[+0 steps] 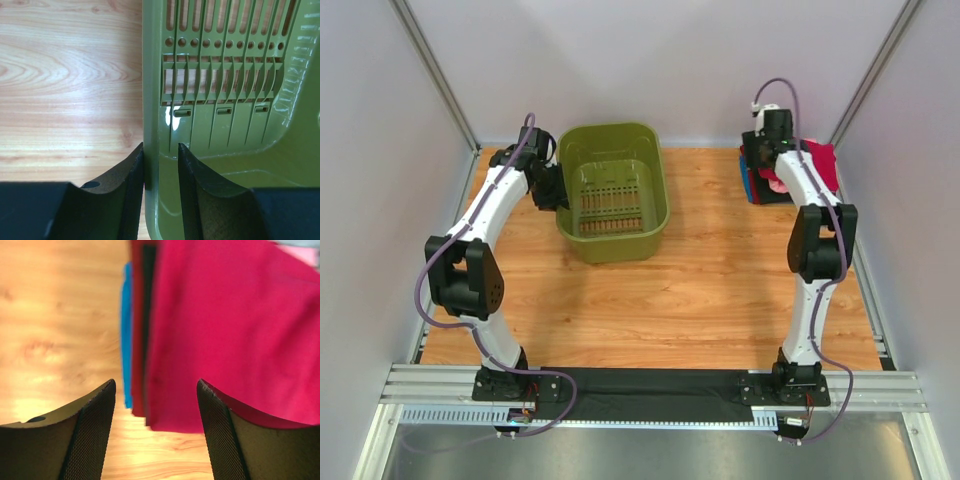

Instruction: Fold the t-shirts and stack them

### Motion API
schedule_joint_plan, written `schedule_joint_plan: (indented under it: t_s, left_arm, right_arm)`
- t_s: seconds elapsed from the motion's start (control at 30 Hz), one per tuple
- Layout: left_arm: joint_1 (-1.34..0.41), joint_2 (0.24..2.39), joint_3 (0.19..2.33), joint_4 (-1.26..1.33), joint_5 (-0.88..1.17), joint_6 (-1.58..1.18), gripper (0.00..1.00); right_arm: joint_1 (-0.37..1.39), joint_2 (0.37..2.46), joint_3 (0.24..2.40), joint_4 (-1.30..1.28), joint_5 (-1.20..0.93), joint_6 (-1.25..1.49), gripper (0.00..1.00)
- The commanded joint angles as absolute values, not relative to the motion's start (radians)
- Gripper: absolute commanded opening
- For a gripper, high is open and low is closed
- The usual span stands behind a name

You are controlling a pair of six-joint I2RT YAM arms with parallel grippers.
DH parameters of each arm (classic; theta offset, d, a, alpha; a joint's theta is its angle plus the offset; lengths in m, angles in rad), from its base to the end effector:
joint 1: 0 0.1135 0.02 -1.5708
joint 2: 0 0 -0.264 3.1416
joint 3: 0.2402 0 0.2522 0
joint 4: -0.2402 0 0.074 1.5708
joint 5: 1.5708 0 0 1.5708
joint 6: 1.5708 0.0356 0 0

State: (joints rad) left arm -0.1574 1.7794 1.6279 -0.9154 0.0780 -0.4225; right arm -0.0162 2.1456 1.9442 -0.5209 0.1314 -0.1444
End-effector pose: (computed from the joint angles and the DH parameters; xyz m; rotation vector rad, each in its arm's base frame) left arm 0.3736 -0.0621 0.2982 -0.3257 2.6454 -0.2958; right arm 0.4974 -0.0127 0.2726 -0.0790 2.2952 -0.2337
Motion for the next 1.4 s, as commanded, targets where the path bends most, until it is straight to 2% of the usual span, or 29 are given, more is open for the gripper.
schedule_joint_plan:
  t_s: [0.0,0.37,0.5,0.77,0.97,1.17,1.2,1.37]
  left_arm:
    - [-0.160,1.727,1.621,-0.850,0.113,-0.443,0.39]
    - [-0.160,1.701,1.591,-0.845,0.091,-0.433,0.39]
    - [-0.160,1.710,1.595,-0.850,0.095,-0.433,0.39]
    - [-0.160,1.710,1.598,-0.856,0.101,-0.429,0.39]
    - [-0.160,1.701,1.577,-0.850,0.100,-0.434,0.39]
    - [-0.160,1.684,1.569,-0.854,0.097,-0.436,0.39]
    - [-0.160,1.681,1.569,-0.856,0.095,-0.436,0.39]
    - [-0.160,1.671,1.577,-0.864,0.098,-0.437,0.39]
  right_arm:
    - [-0.005,2.166,1.924,-0.460,0.239,-0.340,0.67]
    - [0.097,2.215,1.867,-0.341,0.469,-0.598,0.67]
    - [0.115,2.207,1.842,-0.342,0.463,-0.621,0.63]
    - [0.153,2.158,1.711,-0.242,0.537,-0.748,0.69]
    - [0.153,2.174,1.715,-0.187,0.586,-0.807,0.66]
    - [0.155,2.163,1.724,-0.132,0.621,-0.824,0.53]
    - [0.153,2.160,1.724,-0.123,0.621,-0.824,0.44]
    - [0.150,2.137,1.750,-0.139,0.607,-0.787,0.19]
